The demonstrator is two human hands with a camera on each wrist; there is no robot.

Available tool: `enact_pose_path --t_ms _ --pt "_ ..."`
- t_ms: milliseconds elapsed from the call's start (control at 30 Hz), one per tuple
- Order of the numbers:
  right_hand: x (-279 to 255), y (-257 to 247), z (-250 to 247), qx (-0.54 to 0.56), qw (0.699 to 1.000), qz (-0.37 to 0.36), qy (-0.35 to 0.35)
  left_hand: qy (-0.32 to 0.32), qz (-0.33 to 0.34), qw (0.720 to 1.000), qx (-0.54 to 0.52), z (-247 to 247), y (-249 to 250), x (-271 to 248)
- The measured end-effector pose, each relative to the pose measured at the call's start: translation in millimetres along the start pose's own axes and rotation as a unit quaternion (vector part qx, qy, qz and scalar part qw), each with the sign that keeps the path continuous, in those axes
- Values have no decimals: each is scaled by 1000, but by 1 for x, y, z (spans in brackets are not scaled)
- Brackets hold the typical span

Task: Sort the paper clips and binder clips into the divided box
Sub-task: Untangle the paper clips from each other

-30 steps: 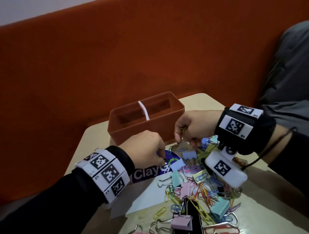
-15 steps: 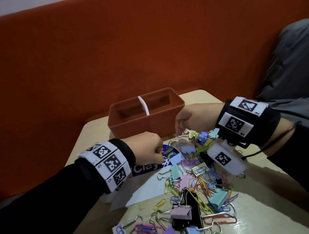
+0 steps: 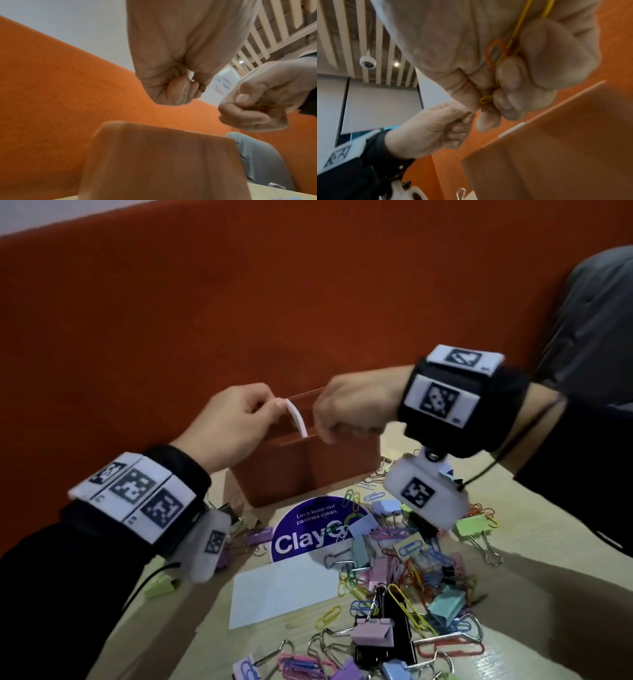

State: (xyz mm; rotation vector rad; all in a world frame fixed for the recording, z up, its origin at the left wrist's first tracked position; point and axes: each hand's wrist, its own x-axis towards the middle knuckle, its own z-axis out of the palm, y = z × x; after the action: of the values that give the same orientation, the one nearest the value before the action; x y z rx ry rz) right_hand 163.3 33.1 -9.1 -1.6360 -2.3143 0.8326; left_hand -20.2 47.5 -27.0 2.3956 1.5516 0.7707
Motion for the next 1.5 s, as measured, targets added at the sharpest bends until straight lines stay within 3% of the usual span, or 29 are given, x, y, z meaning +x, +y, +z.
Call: enact_pose_path --t_ms 67,167,367,467,600,700,767,867,967,1067,1167,1367,1500 --pt "16 -12 -5 61 997 2 36 -26 -63 997 31 -2 -12 7" --pt "41 -33 -9 126 989 10 74 -38 -119 992 -15 2 -20 8" --pt "79 -53 5 220 971 28 93 -12 -186 976 -113 -5 -18 7" --pt "78 -50 9 180 979 24 92 -14 -196 968 -155 -10 -16 -1" --pt "62 -37 4 119 980 -42 150 19 -73 996 52 -6 -9 -16" --pt "49 -29 2 112 978 -57 165 31 16 996 81 5 6 -27" --pt "38 -22 -2 112 981 -67 141 -37 22 996 76 14 13 -30" --pt "20 -9 -8 53 990 -73 113 -190 31 977 95 26 14 -36" --pt "5 6 0 -67 995 -73 11 -292 48 950 98 40 14 -45" --pt "1 16 18 -243 965 -78 -64 -313 73 939 121 50 16 -48" --pt "4 19 31 -377 917 -112 -75 -305 90 941 117 53 20 -48" --pt "15 22 56 -469 871 -104 -105 -290 112 942 126 54 23 -47" --pt "18 23 60 -473 867 -125 -96 -304 93 943 101 53 18 -44"
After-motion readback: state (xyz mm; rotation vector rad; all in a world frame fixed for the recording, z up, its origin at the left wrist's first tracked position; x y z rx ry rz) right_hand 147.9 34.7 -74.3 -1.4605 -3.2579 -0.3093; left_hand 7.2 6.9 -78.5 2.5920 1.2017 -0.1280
